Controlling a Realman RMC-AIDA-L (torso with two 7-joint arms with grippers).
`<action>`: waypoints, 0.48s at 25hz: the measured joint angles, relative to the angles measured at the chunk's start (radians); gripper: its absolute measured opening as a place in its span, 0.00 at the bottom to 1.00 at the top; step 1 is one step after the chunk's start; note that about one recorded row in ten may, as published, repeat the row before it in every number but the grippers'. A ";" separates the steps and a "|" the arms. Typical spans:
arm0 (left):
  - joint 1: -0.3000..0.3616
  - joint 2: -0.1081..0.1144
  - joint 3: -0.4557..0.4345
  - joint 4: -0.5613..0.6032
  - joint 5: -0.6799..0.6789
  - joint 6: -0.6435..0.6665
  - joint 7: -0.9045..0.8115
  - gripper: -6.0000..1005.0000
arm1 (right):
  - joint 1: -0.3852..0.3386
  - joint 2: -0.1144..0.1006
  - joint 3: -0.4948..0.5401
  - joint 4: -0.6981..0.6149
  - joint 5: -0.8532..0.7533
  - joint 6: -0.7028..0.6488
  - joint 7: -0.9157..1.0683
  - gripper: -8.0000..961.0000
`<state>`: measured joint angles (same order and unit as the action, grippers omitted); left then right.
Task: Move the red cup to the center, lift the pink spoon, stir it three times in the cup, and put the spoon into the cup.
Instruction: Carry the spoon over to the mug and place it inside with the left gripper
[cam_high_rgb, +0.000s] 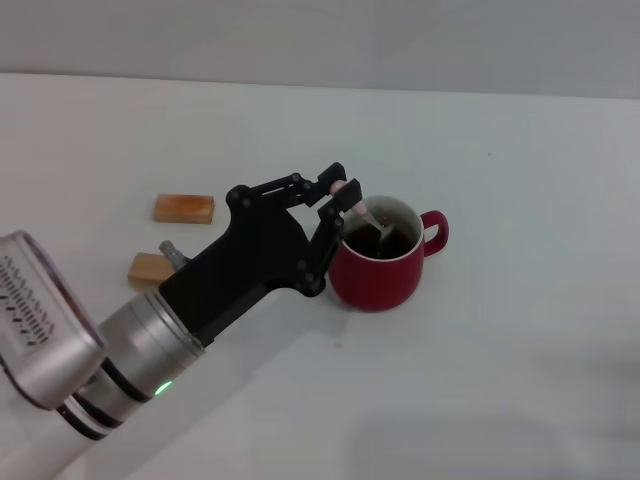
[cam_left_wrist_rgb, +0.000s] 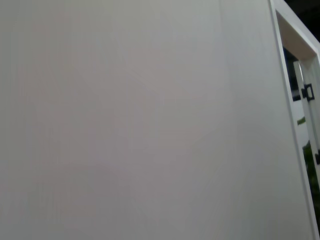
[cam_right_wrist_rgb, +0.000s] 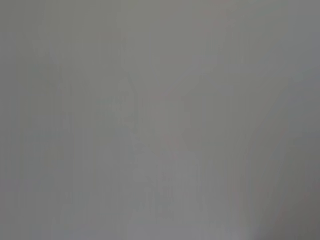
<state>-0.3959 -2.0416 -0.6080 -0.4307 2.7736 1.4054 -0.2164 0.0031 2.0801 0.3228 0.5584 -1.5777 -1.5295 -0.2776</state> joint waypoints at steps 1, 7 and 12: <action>-0.007 -0.006 -0.003 0.015 0.000 -0.001 0.001 0.14 | 0.000 0.000 0.000 0.000 0.000 0.000 0.000 0.01; -0.045 -0.016 -0.007 0.050 0.000 -0.038 0.012 0.14 | -0.001 0.000 -0.002 -0.001 0.000 0.000 0.000 0.01; -0.058 -0.017 -0.010 0.053 -0.004 -0.061 0.031 0.14 | -0.003 0.000 -0.004 -0.002 -0.001 0.000 0.000 0.01</action>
<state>-0.4539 -2.0582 -0.6180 -0.3780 2.7700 1.3439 -0.1850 0.0004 2.0801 0.3192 0.5567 -1.5785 -1.5295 -0.2776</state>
